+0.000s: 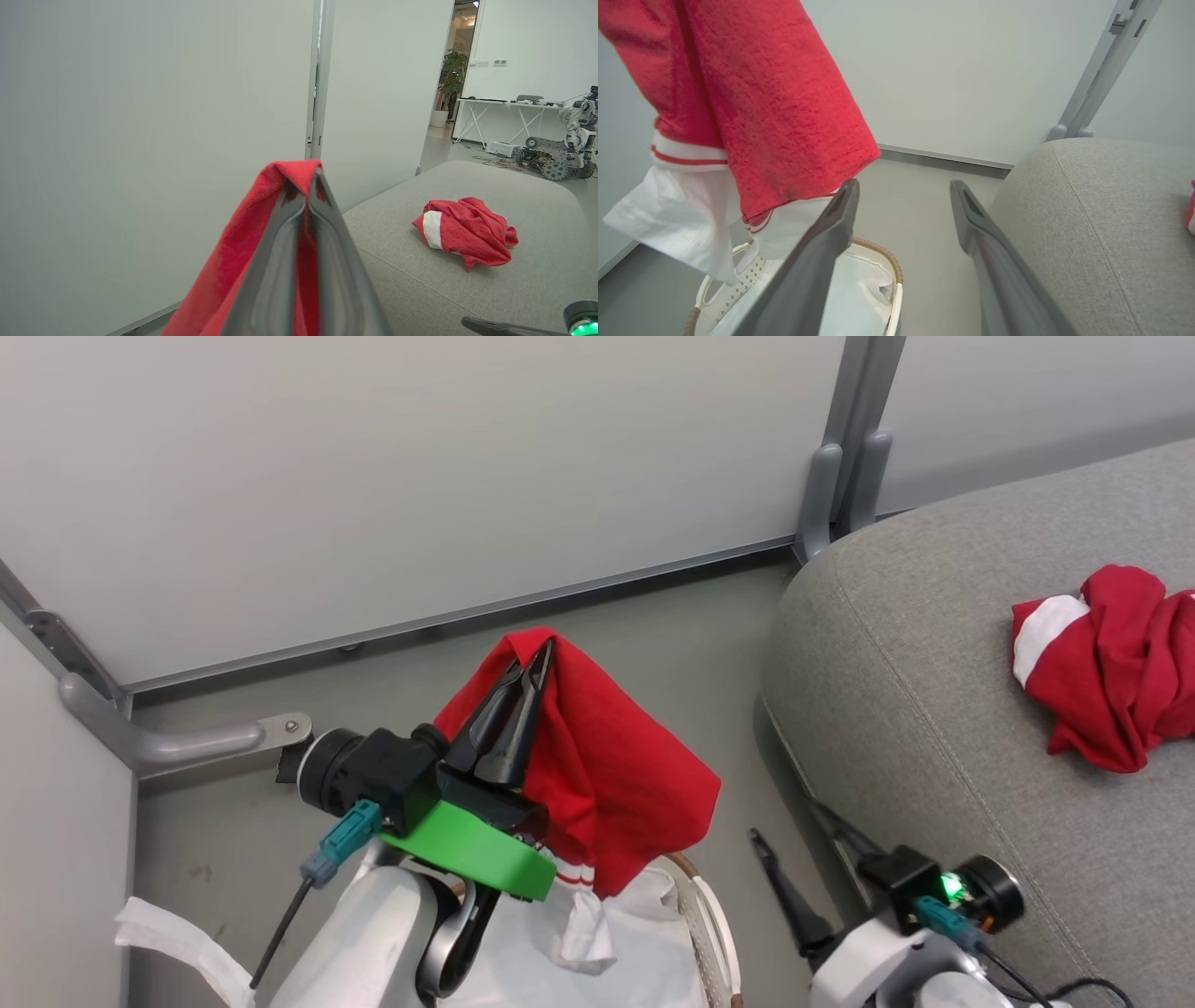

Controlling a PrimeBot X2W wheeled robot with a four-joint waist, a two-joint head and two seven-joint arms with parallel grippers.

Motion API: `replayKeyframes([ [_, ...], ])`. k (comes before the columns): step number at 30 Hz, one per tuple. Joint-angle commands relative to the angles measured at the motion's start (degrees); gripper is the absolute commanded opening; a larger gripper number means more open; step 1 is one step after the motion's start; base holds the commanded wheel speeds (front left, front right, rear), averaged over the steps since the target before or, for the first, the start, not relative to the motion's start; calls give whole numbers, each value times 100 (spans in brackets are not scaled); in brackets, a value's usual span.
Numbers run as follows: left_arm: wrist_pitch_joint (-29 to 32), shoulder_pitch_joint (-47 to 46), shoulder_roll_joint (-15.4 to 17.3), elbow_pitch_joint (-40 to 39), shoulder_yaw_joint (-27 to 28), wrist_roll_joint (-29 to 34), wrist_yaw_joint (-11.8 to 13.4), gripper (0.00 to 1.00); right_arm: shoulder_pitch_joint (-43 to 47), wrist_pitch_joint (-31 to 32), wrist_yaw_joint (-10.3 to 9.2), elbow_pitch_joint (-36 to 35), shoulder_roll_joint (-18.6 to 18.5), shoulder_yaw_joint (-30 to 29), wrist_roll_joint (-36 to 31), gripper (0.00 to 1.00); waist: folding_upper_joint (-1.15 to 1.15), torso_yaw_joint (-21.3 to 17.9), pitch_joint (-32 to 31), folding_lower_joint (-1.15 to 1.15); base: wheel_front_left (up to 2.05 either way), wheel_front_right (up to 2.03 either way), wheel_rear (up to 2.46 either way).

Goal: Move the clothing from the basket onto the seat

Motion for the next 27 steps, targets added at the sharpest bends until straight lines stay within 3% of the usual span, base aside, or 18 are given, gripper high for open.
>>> replayKeyframes([
  [1, -2, -25, -11, -8, -6, -3, -19, 0, -149, -2, -6, -61, -126, 265, 83, 100, 0, 22, 16, 0, 0, 0, 0],
  [12, -3, 33, -36, 137, -129, -57, -19, 0, -1576, -2, -6, -277, -1079, 2465, 1012, 100, 0, 151, 51, 0, 0, 0, 0],
  [27, -2, -84, -104, 178, -493, -130, -19, 0, -2390, -2, -6, 359, -733, 2851, 884, 100, 0, 369, 100, 0, 0, 0, 0],
])
